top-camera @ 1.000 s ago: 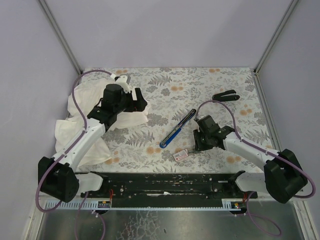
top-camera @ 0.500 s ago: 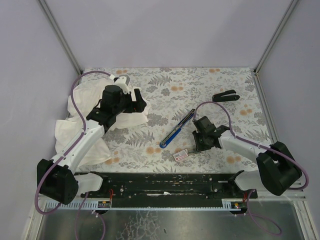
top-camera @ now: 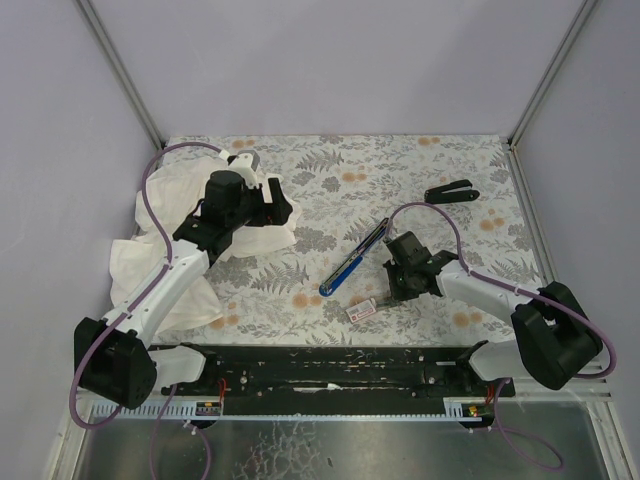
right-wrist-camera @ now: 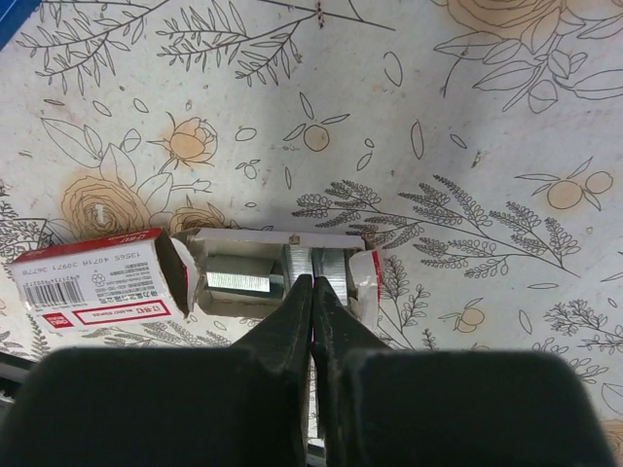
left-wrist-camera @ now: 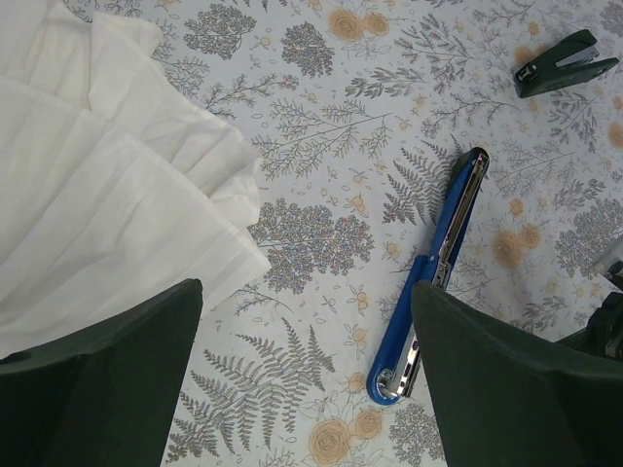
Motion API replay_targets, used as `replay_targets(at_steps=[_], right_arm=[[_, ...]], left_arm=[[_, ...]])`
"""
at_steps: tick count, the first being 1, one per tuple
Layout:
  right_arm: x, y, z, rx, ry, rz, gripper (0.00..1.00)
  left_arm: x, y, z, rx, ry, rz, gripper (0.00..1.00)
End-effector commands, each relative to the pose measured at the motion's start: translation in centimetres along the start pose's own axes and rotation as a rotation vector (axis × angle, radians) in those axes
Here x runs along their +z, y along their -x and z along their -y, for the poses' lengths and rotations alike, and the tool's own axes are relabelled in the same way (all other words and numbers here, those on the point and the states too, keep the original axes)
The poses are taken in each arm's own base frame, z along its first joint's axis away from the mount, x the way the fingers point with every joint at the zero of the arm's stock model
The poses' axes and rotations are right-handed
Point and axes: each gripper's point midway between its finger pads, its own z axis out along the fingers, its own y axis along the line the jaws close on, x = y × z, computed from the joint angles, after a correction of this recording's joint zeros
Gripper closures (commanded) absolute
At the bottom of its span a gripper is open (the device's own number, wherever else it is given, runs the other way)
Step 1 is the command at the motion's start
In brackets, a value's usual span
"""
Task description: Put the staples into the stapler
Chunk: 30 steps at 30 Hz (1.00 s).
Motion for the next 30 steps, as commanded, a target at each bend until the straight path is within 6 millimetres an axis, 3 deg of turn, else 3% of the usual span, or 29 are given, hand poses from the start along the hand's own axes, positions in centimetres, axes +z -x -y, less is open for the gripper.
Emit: replay_targets(at_steps=[1,7,10,15,18,23,26,30], right_arm=[[-0.9,1.9,-1.4,0.009,0.043,0.057,0.98],[-2.5,3.2,-1.5,0.018,0.043,0.109,1.00],[-3.0,4.2,-0.6,0.028,-0.015,0.143,1.00],[-4.1,9.0,2.3,0.098,-0.098,0.209,0.82],[-4.2,12.9,5.8,0.216,-0.129,0.271,0.62],[-3.6,19.4,13.4,0.416,-0.230,0.369,0.33],[-2.3,23.0,17.3,0.501,-0.326,0.388,0.25],[0.2,25.5,20.8,0.574,-0.403,0.370,0.21]], left_arm=[[0.0,0.1,-0.5,0.015,0.018,0.013,0.12],[0.0,0.1,-0.7,0.015,0.028,0.017,0.12],[-0.1,0.1,-0.7,0.015,0.030,0.017,0.12],[-0.3,0.2,-0.6,0.011,0.026,0.029,0.12],[-0.6,0.4,-0.7,0.011,0.034,0.041,0.12],[-0.8,0.6,-0.9,0.014,0.043,0.052,0.12],[-0.8,0.6,-1.1,0.017,0.055,0.052,0.12],[-0.7,0.5,-1.2,0.018,0.062,0.049,0.12]])
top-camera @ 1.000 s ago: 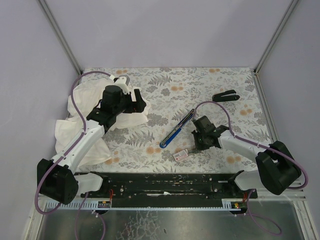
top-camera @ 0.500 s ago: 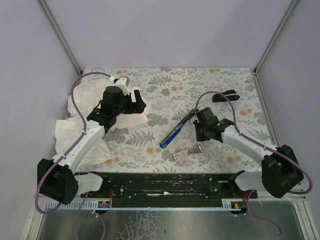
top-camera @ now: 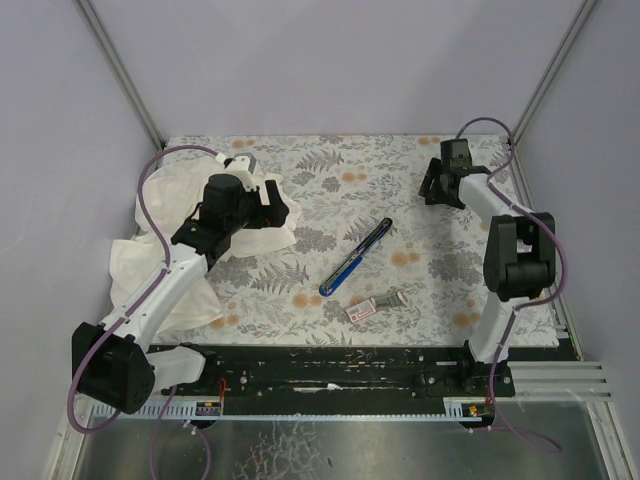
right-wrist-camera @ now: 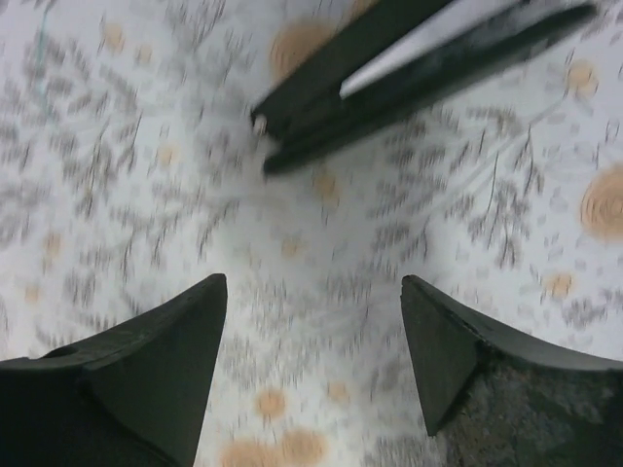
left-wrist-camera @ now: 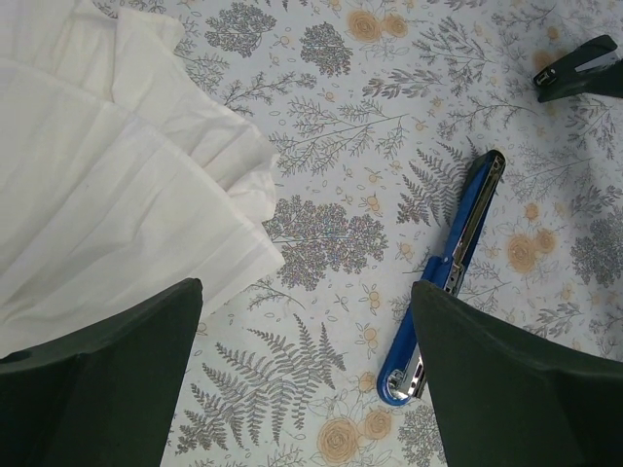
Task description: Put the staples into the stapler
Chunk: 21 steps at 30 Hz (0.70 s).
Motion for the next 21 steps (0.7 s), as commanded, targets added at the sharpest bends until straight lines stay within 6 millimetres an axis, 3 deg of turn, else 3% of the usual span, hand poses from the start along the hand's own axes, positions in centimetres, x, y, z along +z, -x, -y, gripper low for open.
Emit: replay_targets(at_steps=[1,5,12,17,21], right_arm=[[3.3,4.3,0.9,0.076,-0.101,0.063,0.19],[6.4,4.9,2.1,0.094,-0.192,0.037,0.15],[9.0,4.4,2.7,0.141,-0.191,0.000,0.15],[8.4,2.3,3.2,0.091,-0.183,-0.053,0.28],[6.6,-1.7,5.3,0.057,-0.200,-0.106,0.33]], left_arm=[[-0.3,0.8,-0.3,0.019,0.018,0.032,0.12],[-0.2,0.8,-0.4,0.020,0.023,0.029,0.12],[0.1,0.4,-0.2,0.015,0.012,0.008,0.12],[0.4,0.1,-0.3,0.011,0.011,-0.002,0.12],[0.5,-0.1,0.0,0.002,-0.003,-0.014,0.12]])
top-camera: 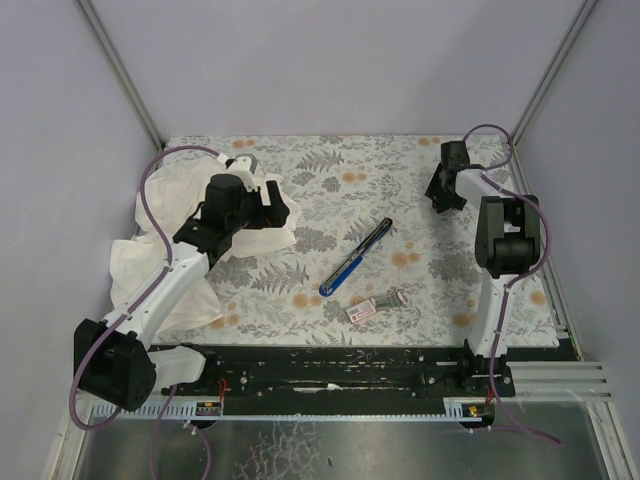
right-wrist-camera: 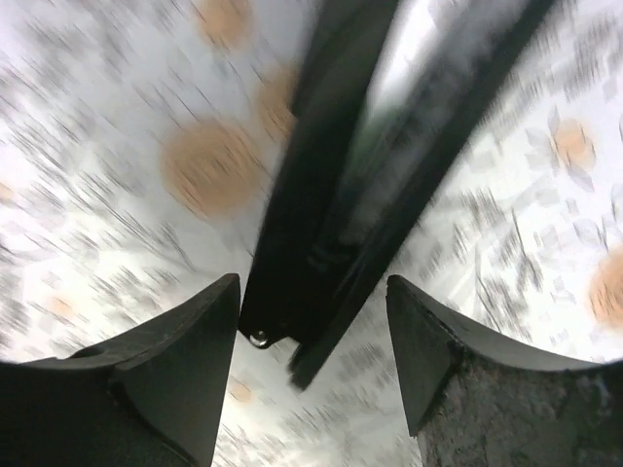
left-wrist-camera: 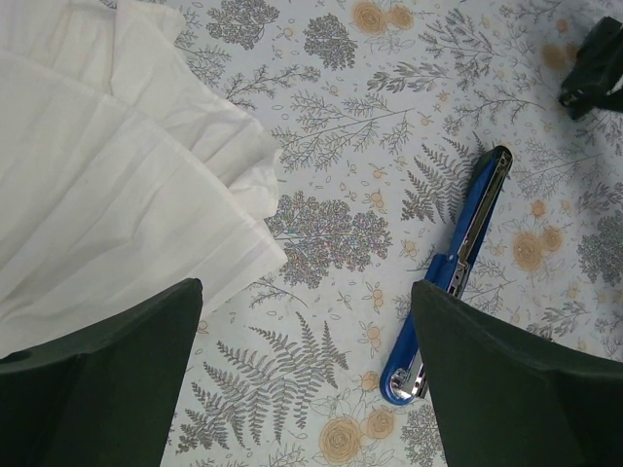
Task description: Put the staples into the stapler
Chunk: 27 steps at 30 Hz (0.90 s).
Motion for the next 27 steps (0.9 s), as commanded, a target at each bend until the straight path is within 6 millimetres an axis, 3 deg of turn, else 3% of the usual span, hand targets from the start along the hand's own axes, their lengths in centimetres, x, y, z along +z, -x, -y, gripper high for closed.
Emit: replay_targets(at_steps=[1,4,8,14,18,27], right_arm=[[-2.4,-4.5,3.9,-0.060,-0.043,-0.090,0.33],[-3.1,-6.3,5.3,-0.067,-0.025,-0.119,0.31],[-2.4,-6.2,6.2,-0.069,-0.027,-0.143,0.27],[-0.9,-3.6,4.9,-0.110,0.015,-0.119,0.27],[-0.4,-2.9,2.8,-0.098,0.096,-0.137,0.22],[0.9,-1.1,1.0,0.029,0.114,-0.110,0.09]], left_arm=[[0.3,0.2,0.3,0.002,-0.020,-0.005,0.12],[0.4,0.0,0.4,-0.004,-0.027,-0.013,0.12],[0.4,-0.1,0.6,-0.007,-0.034,-0.016,0.12],[0.3,0.0,0.3,-0.001,-0.019,-0.007,0.12],[0.5,0.0,0.2,0.000,-0.013,-0.009,0.12],[0.6,-0.2,0.2,-0.001,-0.014,-0.017,0.12]])
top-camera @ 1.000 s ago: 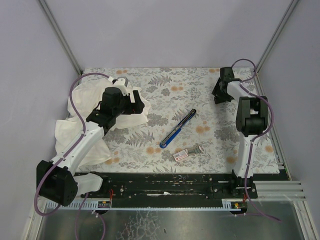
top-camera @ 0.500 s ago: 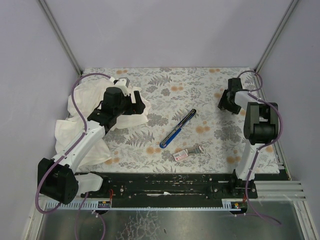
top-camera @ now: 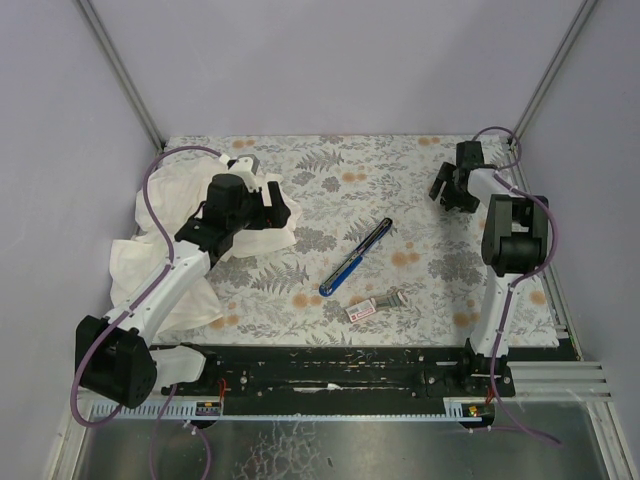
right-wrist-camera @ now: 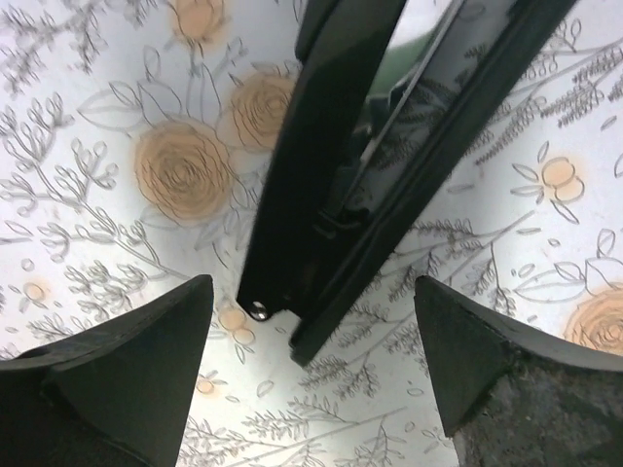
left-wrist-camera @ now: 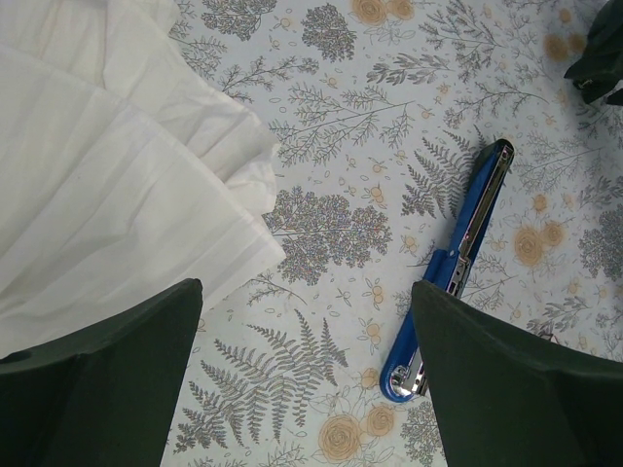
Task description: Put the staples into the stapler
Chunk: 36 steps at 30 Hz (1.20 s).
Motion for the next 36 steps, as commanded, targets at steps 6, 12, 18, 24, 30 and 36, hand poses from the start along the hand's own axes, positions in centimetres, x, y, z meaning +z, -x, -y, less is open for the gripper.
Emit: replay_targets(at_steps=[6,12,18,24,30,36], right_arm=[[2.4,2.8,0.2,0.133,-0.096,0.042,0.11],[3.4,2.7,1.0,0.100,-0.149,0.022,0.46],[0.1,2.0,-1.8,0.054,0.062,0.013,0.84],[-8.3,-1.0,-5.2,-0.005,0.354,0.075,1.00],[-18.1,-5.3,-8.8,-0.120,0.592,0.235,1.00],[-26.5,-12.5,-13.9,-0.296,0.900,0.384,1.00]], left_arm=[[0.2,0.5,-0.1,0.002,0.007,0.010,0.12],[0.2,0.6,-0.1,0.002,0.006,0.011,0.12],[0.4,0.3,0.2,-0.014,-0.015,0.007,0.12],[0.6,1.0,3.9,-0.129,-0.169,0.037,0.15],[0.4,1.4,11.3,-0.305,-0.419,0.031,0.15],[0.1,1.8,16.2,-0.402,-0.584,-0.010,0.15]])
